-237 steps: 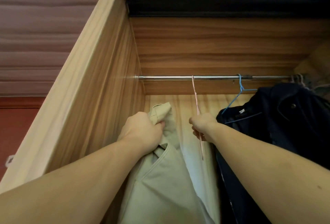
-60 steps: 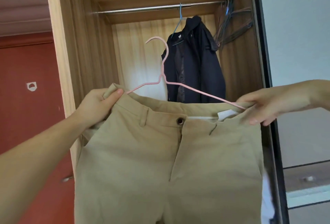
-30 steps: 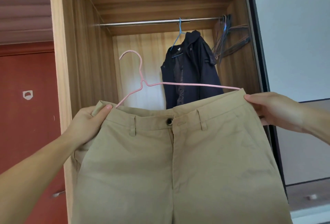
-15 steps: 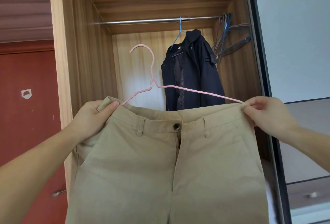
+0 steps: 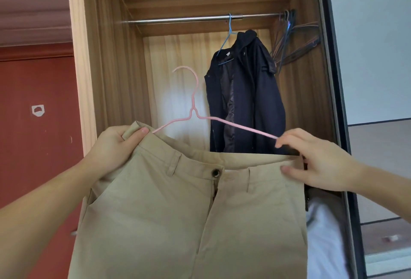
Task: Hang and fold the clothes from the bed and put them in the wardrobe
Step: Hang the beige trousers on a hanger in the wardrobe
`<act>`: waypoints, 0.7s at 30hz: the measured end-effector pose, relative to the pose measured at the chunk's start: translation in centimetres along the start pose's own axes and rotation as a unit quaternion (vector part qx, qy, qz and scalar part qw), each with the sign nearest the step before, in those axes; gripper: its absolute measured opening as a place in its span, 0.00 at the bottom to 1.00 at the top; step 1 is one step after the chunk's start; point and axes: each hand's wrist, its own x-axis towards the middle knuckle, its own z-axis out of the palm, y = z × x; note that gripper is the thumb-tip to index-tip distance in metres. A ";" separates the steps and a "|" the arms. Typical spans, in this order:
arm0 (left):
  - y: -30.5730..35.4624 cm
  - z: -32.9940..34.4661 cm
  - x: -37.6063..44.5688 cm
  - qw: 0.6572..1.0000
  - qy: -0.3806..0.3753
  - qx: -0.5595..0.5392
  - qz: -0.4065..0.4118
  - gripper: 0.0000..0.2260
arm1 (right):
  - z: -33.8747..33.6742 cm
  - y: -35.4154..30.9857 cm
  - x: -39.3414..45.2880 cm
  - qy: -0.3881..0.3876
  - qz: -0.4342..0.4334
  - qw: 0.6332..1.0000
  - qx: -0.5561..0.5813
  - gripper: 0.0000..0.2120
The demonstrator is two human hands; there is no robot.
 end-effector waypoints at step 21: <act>3.1 2.1 1.5 0.983 -0.029 0.118 0.141 0.15 | 14.2 -3.8 -2.1 -0.251 0.116 0.939 0.203 0.19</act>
